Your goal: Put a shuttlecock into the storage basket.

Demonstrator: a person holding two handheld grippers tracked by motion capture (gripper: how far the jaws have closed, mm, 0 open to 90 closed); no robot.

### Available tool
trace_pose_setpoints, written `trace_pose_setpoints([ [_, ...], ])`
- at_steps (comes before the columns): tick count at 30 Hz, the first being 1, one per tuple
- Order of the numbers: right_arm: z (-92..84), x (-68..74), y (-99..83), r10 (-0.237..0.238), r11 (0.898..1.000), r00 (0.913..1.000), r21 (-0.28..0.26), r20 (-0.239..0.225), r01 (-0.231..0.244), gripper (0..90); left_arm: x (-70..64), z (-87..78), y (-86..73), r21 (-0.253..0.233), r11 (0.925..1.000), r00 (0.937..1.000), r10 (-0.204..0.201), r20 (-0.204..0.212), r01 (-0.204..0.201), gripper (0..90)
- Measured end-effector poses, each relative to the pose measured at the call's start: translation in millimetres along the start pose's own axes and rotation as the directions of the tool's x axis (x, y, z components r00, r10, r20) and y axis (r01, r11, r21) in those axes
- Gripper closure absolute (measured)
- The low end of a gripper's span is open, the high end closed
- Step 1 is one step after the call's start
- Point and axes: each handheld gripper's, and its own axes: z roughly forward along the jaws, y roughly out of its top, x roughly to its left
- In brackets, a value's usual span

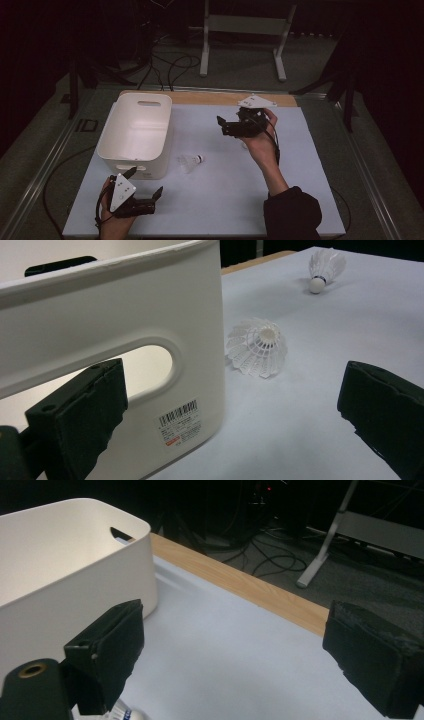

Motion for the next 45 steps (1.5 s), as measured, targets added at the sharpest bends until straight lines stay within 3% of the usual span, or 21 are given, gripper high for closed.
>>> trace_pose_setpoints([
  [26, 10.0, -26.1, -8.1, 0.044, 0.998, 0.9981, 0.045, 0.043, -0.046, 8.5, -0.6, -0.3, 0.1, 0.002, 1.0000, 1.0000, 0.001, 0.000, -0.001, 0.3],
  [39, 14.6, -40.3, -13.4, 0.042, 0.995, 0.9963, 0.086, 0.075, -0.049, 8.5, -1.3, 0.3, 0.0, 0.003, 1.0000, 1.0000, 0.003, 0.003, -0.003, 0.3],
  [45, 16.7, -45.2, -17.9, 0.069, 0.992, 0.9940, 0.095, 0.085, -0.077, 8.5, -1.4, 0.2, 0.1, 0.001, 1.0000, 1.0000, 0.003, 0.003, -0.003, 0.3],
])
